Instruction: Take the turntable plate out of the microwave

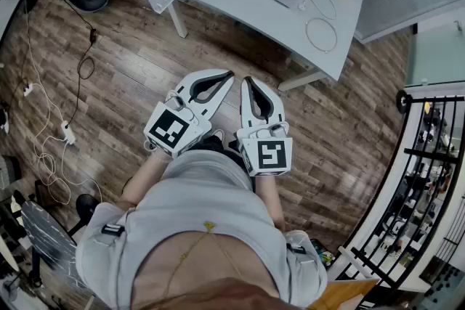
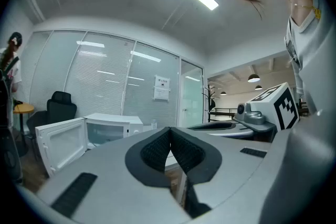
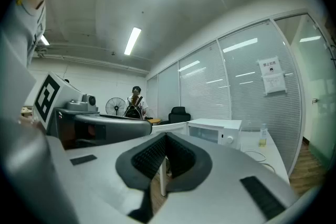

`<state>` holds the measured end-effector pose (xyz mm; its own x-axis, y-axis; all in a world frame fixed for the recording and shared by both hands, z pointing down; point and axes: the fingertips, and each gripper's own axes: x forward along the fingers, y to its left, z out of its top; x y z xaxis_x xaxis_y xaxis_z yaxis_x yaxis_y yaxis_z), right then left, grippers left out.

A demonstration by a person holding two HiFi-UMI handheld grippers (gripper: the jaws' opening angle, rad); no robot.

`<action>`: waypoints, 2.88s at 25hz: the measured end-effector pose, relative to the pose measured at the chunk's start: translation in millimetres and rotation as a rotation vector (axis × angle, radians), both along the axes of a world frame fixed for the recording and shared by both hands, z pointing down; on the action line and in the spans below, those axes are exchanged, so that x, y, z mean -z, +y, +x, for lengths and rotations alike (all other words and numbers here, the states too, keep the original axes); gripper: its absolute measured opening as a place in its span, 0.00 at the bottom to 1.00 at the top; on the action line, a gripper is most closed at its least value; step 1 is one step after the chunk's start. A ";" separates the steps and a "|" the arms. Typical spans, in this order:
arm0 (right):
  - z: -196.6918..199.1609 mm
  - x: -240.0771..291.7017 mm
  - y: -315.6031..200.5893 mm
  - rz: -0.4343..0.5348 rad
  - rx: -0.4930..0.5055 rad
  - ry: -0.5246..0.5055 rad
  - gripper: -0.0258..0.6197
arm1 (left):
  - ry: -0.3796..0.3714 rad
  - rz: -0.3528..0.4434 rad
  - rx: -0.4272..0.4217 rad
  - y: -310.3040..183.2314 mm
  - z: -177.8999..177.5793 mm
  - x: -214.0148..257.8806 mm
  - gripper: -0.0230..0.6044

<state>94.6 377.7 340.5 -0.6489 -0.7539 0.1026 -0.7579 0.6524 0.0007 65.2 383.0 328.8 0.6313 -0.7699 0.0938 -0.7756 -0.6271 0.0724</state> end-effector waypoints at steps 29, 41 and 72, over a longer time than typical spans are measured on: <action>-17.7 11.7 49.1 0.022 0.074 -0.029 0.23 | 0.050 0.006 0.080 52.3 -28.3 -1.3 0.28; -15.8 8.6 26.8 0.023 0.054 -0.023 0.23 | 0.067 0.001 0.087 31.4 -35.4 -5.8 0.28; -89.5 -4.2 -183.0 0.002 -0.083 -0.031 0.23 | 0.109 -0.037 -0.104 -185.9 -101.4 -16.9 0.28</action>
